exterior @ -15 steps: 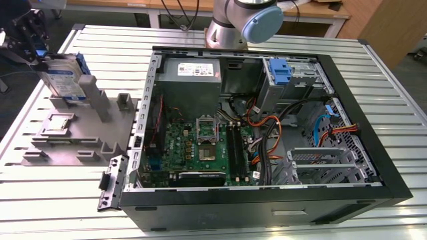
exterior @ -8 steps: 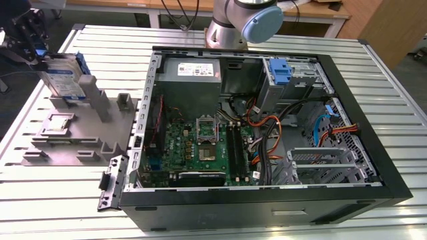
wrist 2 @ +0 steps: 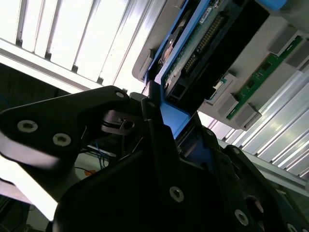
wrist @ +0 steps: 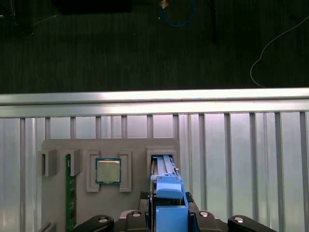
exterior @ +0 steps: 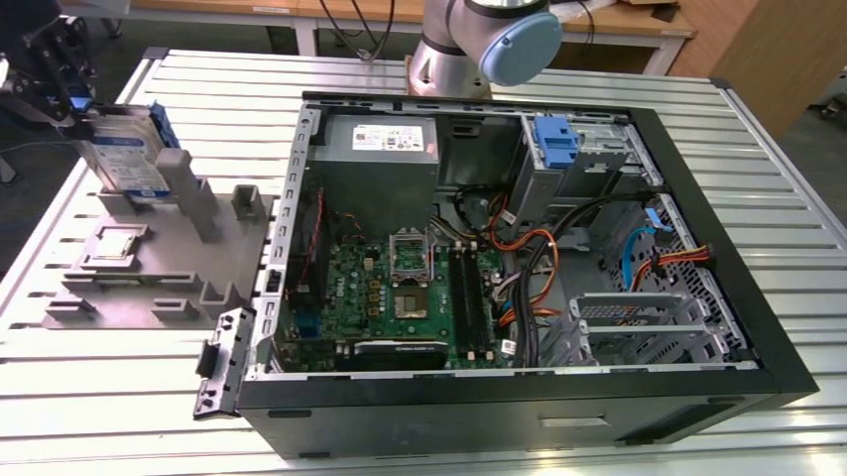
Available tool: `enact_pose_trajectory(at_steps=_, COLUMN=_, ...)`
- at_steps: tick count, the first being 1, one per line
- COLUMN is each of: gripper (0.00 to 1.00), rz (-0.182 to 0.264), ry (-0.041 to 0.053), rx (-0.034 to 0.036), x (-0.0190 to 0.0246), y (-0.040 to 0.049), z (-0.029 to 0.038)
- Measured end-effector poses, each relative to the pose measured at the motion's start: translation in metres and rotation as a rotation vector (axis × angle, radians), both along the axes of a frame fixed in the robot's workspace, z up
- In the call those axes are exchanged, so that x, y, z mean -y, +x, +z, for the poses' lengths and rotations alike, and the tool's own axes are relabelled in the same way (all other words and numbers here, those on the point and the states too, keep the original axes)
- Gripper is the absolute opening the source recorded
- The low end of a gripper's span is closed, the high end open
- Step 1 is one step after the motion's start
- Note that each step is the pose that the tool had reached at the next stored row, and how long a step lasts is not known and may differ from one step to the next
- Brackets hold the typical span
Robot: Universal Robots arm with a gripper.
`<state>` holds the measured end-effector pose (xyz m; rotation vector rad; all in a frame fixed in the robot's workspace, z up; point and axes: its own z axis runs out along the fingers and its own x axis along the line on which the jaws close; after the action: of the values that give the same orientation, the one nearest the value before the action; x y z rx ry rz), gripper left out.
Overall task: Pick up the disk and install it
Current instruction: 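Pick up the disk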
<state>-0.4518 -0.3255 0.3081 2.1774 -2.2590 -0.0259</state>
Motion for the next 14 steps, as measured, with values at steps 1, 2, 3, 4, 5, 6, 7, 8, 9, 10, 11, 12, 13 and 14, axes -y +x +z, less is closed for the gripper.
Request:
enact_pose_trajectory(at_steps=1, gripper=0.36, rz=0.000, ry=0.0000, rx=0.0001, x=0.0000, y=0.0000, z=0.0003)
enact_pose_trajectory(at_steps=2, gripper=0.36, rz=0.000, ry=0.0000, rx=0.0000, x=0.0000, y=0.0000, z=0.0006)
enact_pose_trajectory(at_steps=3, gripper=0.36, rz=0.000, ry=0.0001, rx=0.0002, x=0.0000, y=0.0000, z=0.0008)
enact_pose_trajectory(at_steps=4, gripper=0.36, rz=0.000, ry=0.0001, rx=0.0003, x=0.0000, y=0.0000, z=0.0010)
enact_pose_trajectory(at_steps=5, gripper=0.36, rz=0.000, ry=0.0000, rx=0.0001, x=0.0000, y=0.0000, z=0.0014)
enact_pose_trajectory(at_steps=6, gripper=0.36, rz=0.000, ry=0.0000, rx=0.0000, x=0.0000, y=0.0000, z=0.0020)
enact_pose_trajectory(at_steps=7, gripper=0.36, rz=0.000, ry=0.0001, rx=0.0002, x=0.0000, y=0.0000, z=0.0020)
enact_pose_trajectory(at_steps=8, gripper=0.36, rz=0.000, ry=0.0001, rx=0.0002, x=0.0000, y=0.0000, z=0.0022)
enact_pose_trajectory(at_steps=9, gripper=0.36, rz=0.000, ry=0.0001, rx=0.0001, x=0.0000, y=0.0000, z=0.0024)
enact_pose_trajectory(at_steps=10, gripper=0.36, rz=0.000, ry=0.0001, rx=0.0001, x=0.0000, y=0.0000, z=0.0026)
enact_pose_trajectory(at_steps=11, gripper=0.36, rz=0.000, ry=0.0000, rx=0.0001, x=0.0000, y=0.0000, z=0.0028)
enact_pose_trajectory(at_steps=12, gripper=0.36, rz=0.000, ry=0.0000, rx=0.0001, x=0.0000, y=0.0000, z=0.0030)
enact_pose_trajectory(at_steps=13, gripper=0.36, rz=0.000, ry=0.0000, rx=0.0001, x=0.0000, y=0.0000, z=0.0033)
enact_pose_trajectory(at_steps=14, gripper=0.36, rz=0.000, ry=0.0001, rx=0.0001, x=0.0000, y=0.0000, z=0.0035)
